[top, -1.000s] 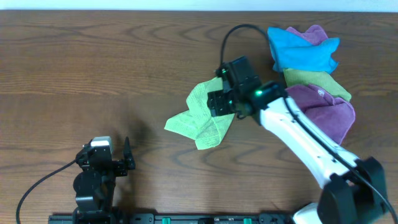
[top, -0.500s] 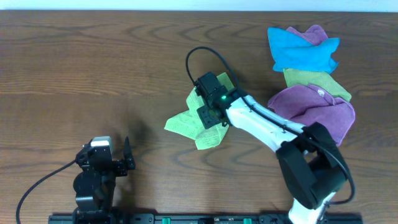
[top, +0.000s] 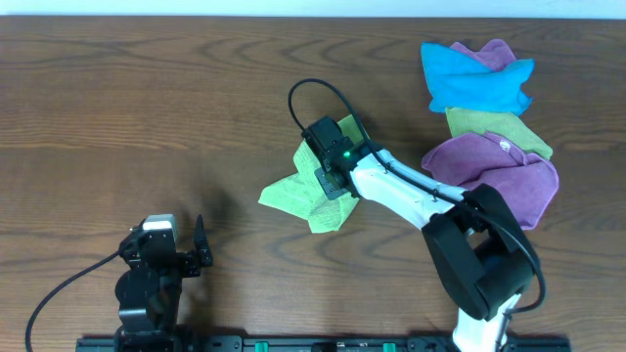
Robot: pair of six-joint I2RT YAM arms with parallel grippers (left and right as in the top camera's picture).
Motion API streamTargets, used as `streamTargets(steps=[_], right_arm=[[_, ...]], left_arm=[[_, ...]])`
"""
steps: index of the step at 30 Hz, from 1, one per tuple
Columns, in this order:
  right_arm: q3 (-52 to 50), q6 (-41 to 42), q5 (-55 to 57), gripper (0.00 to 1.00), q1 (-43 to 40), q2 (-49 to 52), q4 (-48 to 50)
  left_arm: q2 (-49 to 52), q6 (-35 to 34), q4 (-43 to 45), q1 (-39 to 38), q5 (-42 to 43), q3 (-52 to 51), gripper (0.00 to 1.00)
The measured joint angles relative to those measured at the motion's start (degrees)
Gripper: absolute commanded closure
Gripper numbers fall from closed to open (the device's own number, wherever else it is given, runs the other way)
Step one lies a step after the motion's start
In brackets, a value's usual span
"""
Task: Fold the cloth
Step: 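Lay the green cloth on the table center with the right gripper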
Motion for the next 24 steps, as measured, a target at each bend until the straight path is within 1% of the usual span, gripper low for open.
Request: streamTargets(steps=[8, 13, 17, 18, 19, 20, 24], right_arm=[[3.3, 3.7, 6.7, 0.99, -1.2, -0.5, -8.0], [4.3, 7.4, 9.0, 0.99, -5.4, -4.7, -12.4], [4.7, 10.9, 10.0, 0.98, -10.7, -6.2, -17.9], [4.7, 11.7, 10.1, 0.76, -11.8, -6.2, -18.8], [4.7, 12.8, 10.1, 0.4, -13.1, -6.2, -19.2], [4.7, 13.4, 10.1, 0.29, -14.2, -6.2, -19.5], [4.7, 14.7, 10.1, 0.25, -17.2, -6.2, -21.4]], left_arm=[[0.0, 0.0, 0.0, 0.0, 0.0, 0.0, 0.05], [0.0, 0.0, 0.0, 0.0, 0.0, 0.0, 0.05], [0.0, 0.0, 0.0, 0.0, 0.0, 0.0, 0.05], [0.0, 0.0, 0.0, 0.0, 0.0, 0.0, 0.05], [0.0, 0.0, 0.0, 0.0, 0.0, 0.0, 0.05], [0.0, 0.0, 0.0, 0.0, 0.0, 0.0, 0.05], [0.0, 0.0, 0.0, 0.0, 0.0, 0.0, 0.05]])
